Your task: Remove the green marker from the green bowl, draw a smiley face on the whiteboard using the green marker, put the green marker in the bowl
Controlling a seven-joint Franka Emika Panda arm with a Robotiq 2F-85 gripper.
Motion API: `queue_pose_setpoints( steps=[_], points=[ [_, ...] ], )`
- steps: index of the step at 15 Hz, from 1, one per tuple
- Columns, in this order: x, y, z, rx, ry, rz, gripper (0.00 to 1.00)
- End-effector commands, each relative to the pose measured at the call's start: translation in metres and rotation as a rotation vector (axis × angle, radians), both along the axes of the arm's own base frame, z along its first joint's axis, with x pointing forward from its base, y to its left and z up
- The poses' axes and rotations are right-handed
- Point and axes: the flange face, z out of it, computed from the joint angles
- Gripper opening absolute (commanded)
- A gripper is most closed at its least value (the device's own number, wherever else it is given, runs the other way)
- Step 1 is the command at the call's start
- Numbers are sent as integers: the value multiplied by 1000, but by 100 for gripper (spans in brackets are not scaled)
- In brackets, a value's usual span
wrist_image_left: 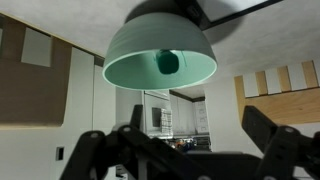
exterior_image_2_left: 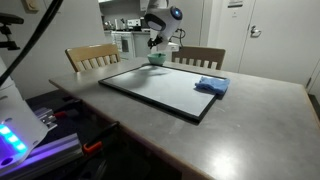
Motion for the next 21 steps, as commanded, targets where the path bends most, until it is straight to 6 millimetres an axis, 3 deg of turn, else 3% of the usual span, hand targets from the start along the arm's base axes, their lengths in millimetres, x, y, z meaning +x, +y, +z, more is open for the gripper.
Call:
queue_pose_setpoints(
  steps=[1, 12, 21],
  points=[
    [1, 2, -15, 32, -22, 8, 100],
    [-6, 1, -40, 57, 13, 22, 100],
    [-5, -3, -41, 44, 12, 23, 93]
  ],
)
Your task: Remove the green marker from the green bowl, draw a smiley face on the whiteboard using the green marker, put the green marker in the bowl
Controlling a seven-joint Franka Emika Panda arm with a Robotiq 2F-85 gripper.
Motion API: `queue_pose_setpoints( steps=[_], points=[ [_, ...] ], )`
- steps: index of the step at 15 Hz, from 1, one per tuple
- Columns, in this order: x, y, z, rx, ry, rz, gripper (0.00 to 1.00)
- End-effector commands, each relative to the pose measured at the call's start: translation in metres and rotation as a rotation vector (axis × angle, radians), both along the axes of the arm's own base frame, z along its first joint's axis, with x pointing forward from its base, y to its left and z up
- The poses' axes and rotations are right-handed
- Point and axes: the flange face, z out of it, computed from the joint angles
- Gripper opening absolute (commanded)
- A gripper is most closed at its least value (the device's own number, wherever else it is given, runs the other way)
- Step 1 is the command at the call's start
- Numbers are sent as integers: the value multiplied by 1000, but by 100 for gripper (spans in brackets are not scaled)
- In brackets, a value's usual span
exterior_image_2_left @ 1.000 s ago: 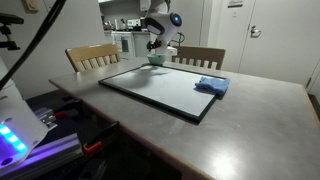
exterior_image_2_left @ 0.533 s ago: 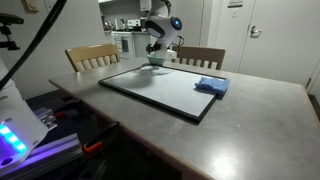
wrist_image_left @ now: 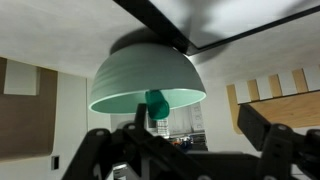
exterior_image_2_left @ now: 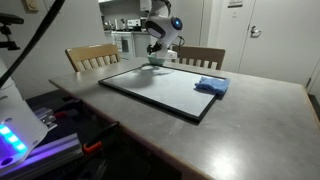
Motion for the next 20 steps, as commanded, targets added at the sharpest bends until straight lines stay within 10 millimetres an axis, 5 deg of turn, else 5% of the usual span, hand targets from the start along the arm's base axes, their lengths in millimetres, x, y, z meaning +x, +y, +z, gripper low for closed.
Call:
queue_pose_setpoints(
  steps=[1, 20],
  points=[
    [5, -2, -3, 7, -30, 6, 94],
    [16, 5, -16, -12, -45, 6, 87]
  ],
)
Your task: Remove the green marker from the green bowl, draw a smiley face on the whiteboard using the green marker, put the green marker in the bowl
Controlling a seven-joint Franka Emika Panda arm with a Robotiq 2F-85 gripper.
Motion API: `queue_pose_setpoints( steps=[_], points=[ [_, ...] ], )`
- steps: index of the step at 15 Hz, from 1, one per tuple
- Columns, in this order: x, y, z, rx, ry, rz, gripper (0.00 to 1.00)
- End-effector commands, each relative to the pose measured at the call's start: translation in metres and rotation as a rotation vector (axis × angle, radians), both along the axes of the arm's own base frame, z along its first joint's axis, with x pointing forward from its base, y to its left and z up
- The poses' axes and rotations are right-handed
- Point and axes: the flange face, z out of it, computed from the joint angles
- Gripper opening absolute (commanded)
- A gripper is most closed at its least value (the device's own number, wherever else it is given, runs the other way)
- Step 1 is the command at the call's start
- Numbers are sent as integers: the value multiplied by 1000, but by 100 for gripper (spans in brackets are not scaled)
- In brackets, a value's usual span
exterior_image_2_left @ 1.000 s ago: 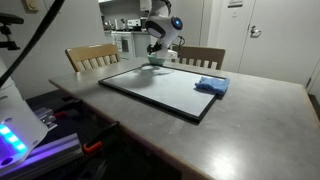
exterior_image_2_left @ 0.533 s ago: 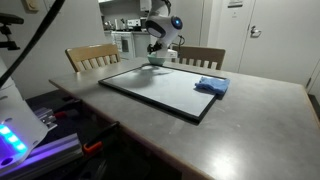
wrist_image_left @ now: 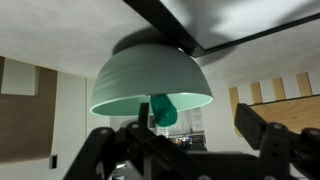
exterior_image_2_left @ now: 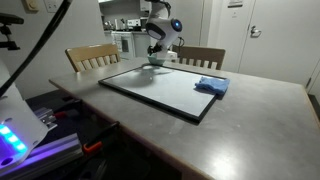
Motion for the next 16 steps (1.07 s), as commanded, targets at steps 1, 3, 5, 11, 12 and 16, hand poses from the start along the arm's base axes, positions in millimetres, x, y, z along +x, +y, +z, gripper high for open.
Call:
queue_pose_setpoints(
  steps=[1, 3, 5, 11, 12, 16],
  points=[
    [9, 0, -10, -5, -30, -2, 89],
    [12, 0, -14, -4, -30, -4, 88],
    [16, 0, -12, -5, -41, -5, 84],
    [27, -1, -12, -5, -57, -6, 82],
    [28, -1, -12, -5, -59, -7, 83],
    [34, -3, -13, -7, -66, -8, 71]
  ],
)
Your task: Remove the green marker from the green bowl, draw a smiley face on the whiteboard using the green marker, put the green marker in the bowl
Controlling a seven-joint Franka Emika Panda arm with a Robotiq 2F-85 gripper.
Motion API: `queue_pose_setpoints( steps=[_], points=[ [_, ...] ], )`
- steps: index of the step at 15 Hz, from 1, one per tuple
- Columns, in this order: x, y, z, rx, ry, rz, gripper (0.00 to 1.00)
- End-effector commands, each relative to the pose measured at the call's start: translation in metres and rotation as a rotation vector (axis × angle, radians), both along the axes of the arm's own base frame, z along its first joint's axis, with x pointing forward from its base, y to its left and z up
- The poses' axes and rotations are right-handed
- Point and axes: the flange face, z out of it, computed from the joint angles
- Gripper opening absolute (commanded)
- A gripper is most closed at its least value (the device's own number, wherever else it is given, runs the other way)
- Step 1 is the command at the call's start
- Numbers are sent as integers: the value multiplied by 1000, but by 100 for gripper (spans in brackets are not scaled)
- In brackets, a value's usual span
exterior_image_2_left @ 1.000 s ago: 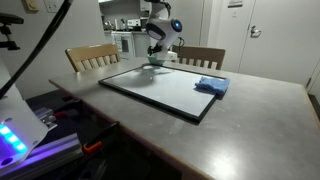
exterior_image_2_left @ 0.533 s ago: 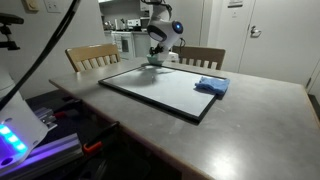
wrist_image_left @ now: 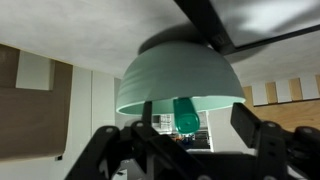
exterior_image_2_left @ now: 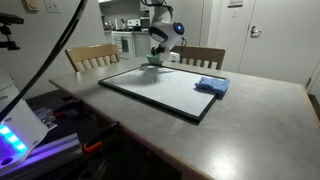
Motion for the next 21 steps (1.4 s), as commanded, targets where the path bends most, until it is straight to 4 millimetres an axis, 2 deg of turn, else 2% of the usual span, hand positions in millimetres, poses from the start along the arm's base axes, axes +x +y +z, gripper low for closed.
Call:
queue_pose_setpoints(
  steps=[1, 2, 3, 4, 8, 11, 14, 15, 16, 18, 21],
  points=[
    [10, -1, -3, -15, -26, 6, 69],
    [11, -2, -2, -16, -29, 6, 63],
    [11, -2, -2, -17, -31, 5, 65],
    [11, -1, -2, -17, -33, 6, 61],
    [12, 2, -5, -17, -34, 7, 62],
    [12, 4, -5, -19, -33, 10, 56],
    [12, 6, -6, -20, -33, 12, 42],
    [12, 6, -6, -21, -33, 12, 43],
    [12, 6, -6, -21, -33, 13, 32],
    [12, 6, -6, -22, -33, 14, 33],
    [11, 6, -7, -26, -29, 20, 23]
  ],
)
